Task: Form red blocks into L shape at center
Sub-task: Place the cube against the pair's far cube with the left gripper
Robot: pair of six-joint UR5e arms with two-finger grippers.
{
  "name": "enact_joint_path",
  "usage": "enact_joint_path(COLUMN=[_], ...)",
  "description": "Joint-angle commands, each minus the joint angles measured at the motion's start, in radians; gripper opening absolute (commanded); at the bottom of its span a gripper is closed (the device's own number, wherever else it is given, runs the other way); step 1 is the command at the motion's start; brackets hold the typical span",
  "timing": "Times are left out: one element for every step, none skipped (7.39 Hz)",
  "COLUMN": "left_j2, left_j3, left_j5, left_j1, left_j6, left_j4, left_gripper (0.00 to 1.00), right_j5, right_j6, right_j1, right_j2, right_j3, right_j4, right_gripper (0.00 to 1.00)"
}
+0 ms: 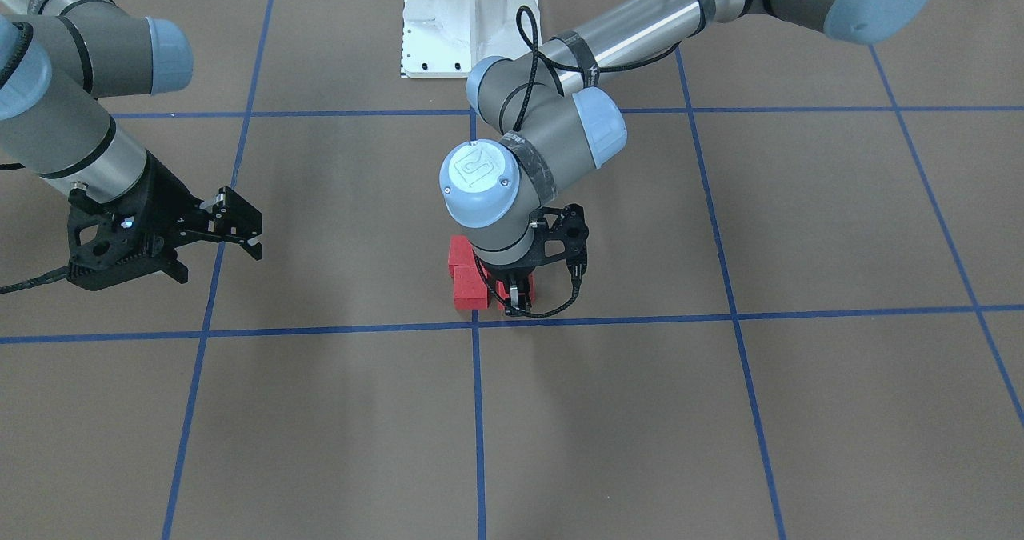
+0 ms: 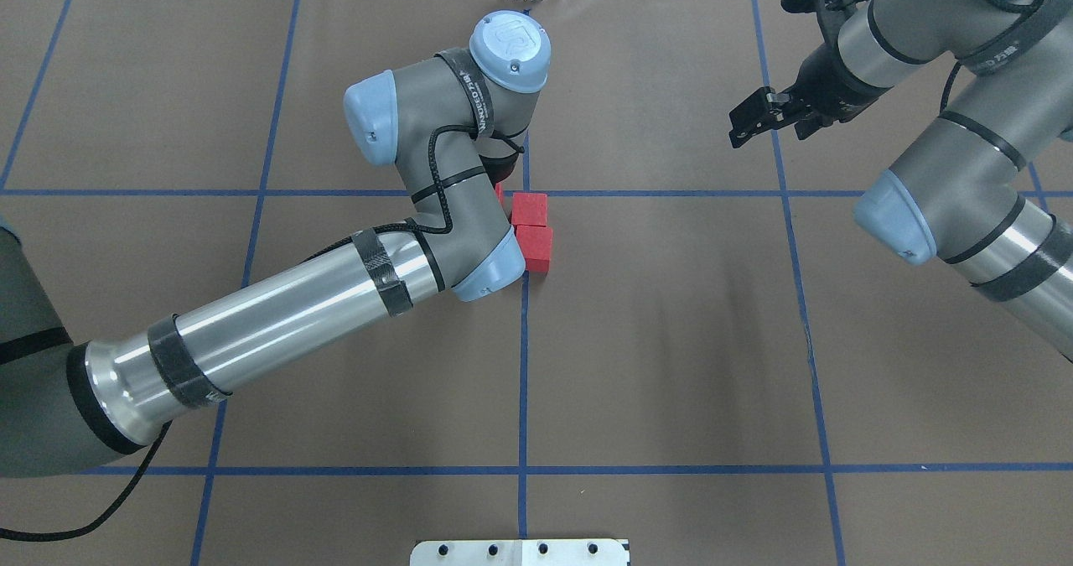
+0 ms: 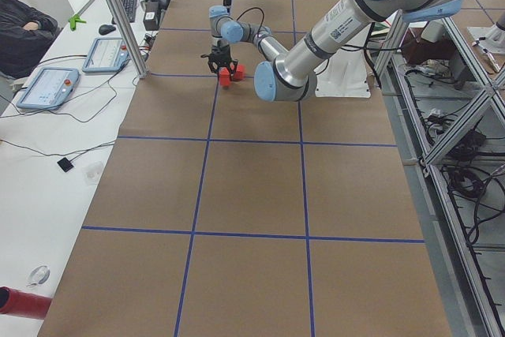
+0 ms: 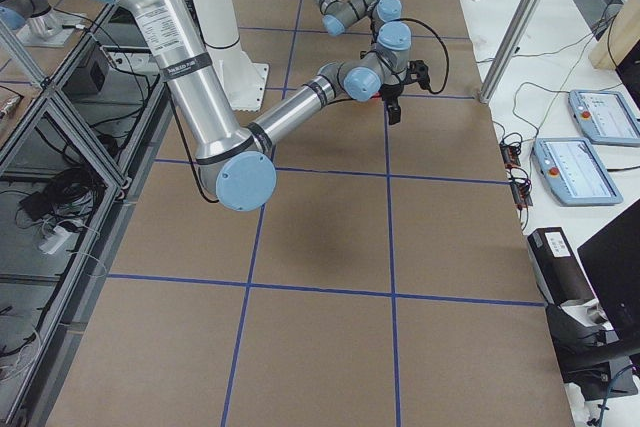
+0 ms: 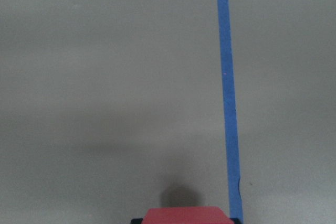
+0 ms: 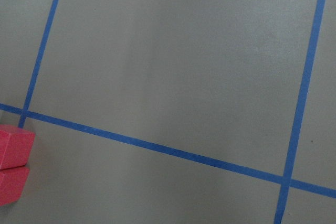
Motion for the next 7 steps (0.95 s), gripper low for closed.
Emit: enact_joint_path(left_j2=[-0.024,-0.024,-0.024,-0.024,-0.024,-0.025,-0.025], left_j3=[0.022,0.031,0.034,0.034,0.034,0.034,0.034], left_j5=[0.016,0.039,0.048,0.048,0.048,0.048,0.048], left_j1=[0.005,0.015,0.019,0.020,0.020,0.022,0.023], left_j6=[-0.003,-0.003,-0.003,-0.003,-0.003,-0.005,-0.005], left_j4=[0.009,0.009,0.010,0.012,0.012,0.012,0.012], left_gripper=[0.00,0.00,0.00,0.00,0.00,0.00,0.00], right_j5=[-0.002,-0.003,-0.002,-0.002,-0.002,-0.002,-0.002], right_j6=[0.001,0.001,0.000,0.000,0.000,0.000,0.000], right_j1=[0.000,0.000,0.000,0.000,0.000,0.000,0.000], right_j2=[0.000,-0.002,-0.002,0.000,0.000,-0.002,-0.002], right_j3=[-0.002,-0.005,-0.005,-0.005,-0.005,-0.005,-0.005], right_j4=[-0.001,-0.001,-0.001,-0.001,-0.001,-0.001,-0.001], right_gripper=[0.99,0.99,0.99,0.99,0.99,0.99,0.99])
